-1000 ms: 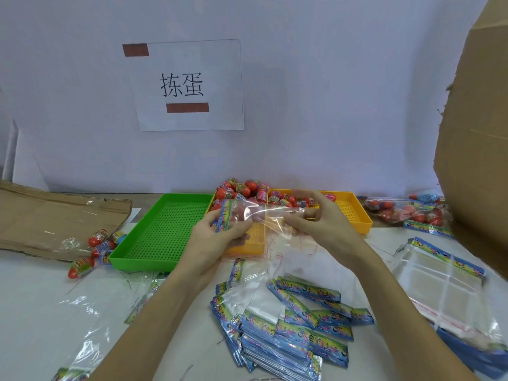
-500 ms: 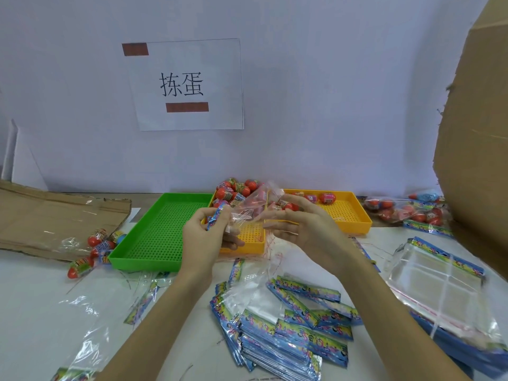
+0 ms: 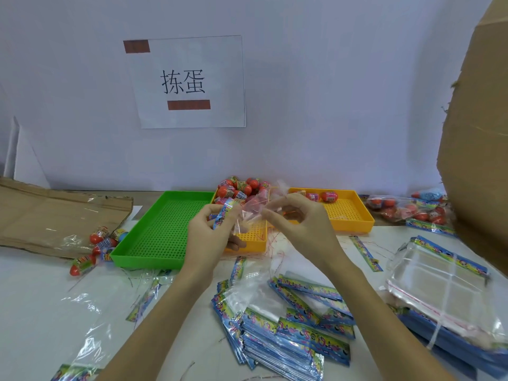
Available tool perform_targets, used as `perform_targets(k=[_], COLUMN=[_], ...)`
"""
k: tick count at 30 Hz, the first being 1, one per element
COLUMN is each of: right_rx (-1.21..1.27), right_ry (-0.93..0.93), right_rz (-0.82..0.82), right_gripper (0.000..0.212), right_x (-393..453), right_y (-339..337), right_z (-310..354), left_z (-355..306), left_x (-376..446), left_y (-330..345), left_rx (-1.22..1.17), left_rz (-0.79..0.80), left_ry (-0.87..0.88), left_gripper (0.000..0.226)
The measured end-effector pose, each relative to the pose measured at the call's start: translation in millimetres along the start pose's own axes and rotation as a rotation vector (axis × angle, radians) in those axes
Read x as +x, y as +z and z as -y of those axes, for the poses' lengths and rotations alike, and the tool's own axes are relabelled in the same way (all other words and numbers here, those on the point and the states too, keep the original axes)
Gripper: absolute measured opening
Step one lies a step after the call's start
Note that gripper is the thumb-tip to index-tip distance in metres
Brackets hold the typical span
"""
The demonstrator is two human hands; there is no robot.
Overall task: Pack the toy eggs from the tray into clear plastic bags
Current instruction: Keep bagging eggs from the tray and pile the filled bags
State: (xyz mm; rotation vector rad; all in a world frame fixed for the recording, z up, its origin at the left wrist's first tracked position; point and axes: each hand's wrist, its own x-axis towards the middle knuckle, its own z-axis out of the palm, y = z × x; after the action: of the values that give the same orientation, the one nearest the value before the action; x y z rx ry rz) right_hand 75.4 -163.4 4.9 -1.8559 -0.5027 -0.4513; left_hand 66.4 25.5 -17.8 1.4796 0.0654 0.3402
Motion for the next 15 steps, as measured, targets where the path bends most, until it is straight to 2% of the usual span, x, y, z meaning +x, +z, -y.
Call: perform_targets(k=[3, 6, 9, 11, 13, 15], right_rx=[-0.165, -0.309, -0.418, -0.36, -0.239, -0.134], right_ry=[-0.056, -0.075, -0.099, -0.068, 0.008, 0.076], right_rz=[-0.008, -0.134, -0.247, -0.256, -0.202, -0.167], right_gripper=[0.012, 0.012, 0.018, 0.021, 0.022, 0.022], right_x=[-0.4, -2.6, -2.8, -2.0, -0.1, 1.6], right_y=[-0.2, 2.4, 4.4, 2.4, -1.8, -4.8], right_z=[-0.9, -0.3, 0.9, 1.5, 1.4, 1.0], left_z=[1.3, 3.5, 4.6, 6.1, 5.8, 5.4], left_x=[-0.4, 0.8, 1.7, 2.0, 0.1, -0.9], left_y=[0.7, -0.8, -2.3, -3.8, -5.9, -6.0], left_rx=[0.09, 0.166, 0.201, 0.294, 0.535, 0.666], left_rz=[0.028, 0.005, 0.034, 0.111, 0.163, 0.146], left_ry=[0.043, 0.078, 0.118, 0.187, 0.326, 0.505], left_gripper=[0.037, 0.043, 0.074, 0.089, 0.083, 0.055])
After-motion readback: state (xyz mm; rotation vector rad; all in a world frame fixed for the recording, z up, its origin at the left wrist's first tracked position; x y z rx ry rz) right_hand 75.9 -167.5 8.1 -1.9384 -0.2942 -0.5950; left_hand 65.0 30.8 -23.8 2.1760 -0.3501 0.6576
